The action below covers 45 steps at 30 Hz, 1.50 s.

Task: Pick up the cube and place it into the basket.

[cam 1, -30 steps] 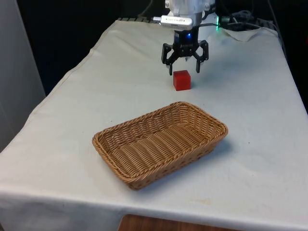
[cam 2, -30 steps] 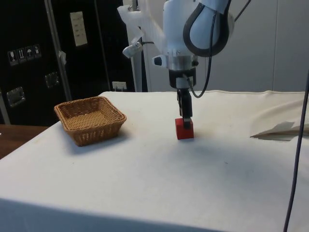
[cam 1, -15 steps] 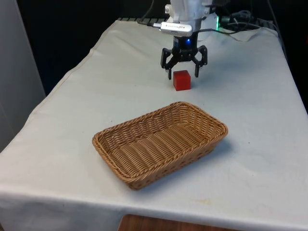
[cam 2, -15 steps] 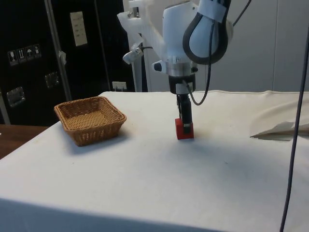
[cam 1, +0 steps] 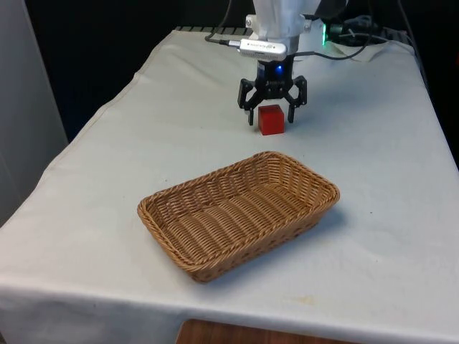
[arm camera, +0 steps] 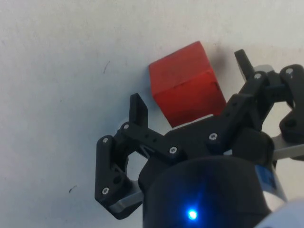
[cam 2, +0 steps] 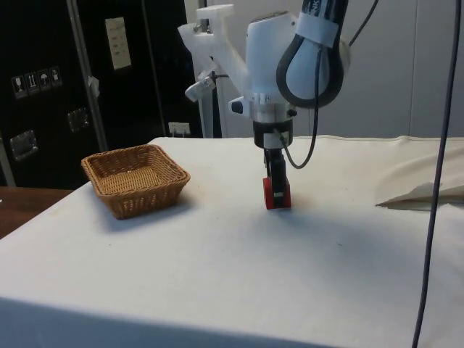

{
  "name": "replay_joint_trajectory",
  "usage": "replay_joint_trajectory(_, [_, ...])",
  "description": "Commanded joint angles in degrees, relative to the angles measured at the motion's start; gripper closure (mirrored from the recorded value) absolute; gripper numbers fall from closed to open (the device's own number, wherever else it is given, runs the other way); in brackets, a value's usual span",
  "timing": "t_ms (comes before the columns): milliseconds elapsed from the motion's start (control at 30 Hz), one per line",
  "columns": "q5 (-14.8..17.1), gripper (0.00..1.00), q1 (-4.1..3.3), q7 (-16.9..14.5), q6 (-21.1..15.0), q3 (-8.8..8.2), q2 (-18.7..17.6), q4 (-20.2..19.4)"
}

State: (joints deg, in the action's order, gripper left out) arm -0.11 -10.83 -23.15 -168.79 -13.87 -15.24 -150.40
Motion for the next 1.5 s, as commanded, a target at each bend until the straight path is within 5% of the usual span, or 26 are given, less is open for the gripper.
replay_joint_trajectory(0, [0.4,0.00,0.17,-0.1,-0.6,0.40,-0.2,0.0])
replay_joint_trajectory(933, [0.2,0.00,0.11,-0.1,-0.2,0.23,-0.9,0.5])
replay_joint_trajectory(1033, [0.3,0.27,0.17,-0.1,-0.2,0.29,-1.0,0.6])
replay_joint_trajectory(1100, [0.0,0.67,0.00,-0.1,0.1,0.00,-0.7,0.5])
replay_joint_trajectory(1133, [0.3,0.67,0.17,-0.1,-0.2,0.29,-1.0,0.6])
replay_joint_trajectory(1233, [0.3,0.99,0.17,-0.1,-0.2,0.34,-1.0,0.6])
replay_joint_trajectory(1467, [0.3,1.00,0.17,-0.2,-0.3,0.34,-1.0,0.6])
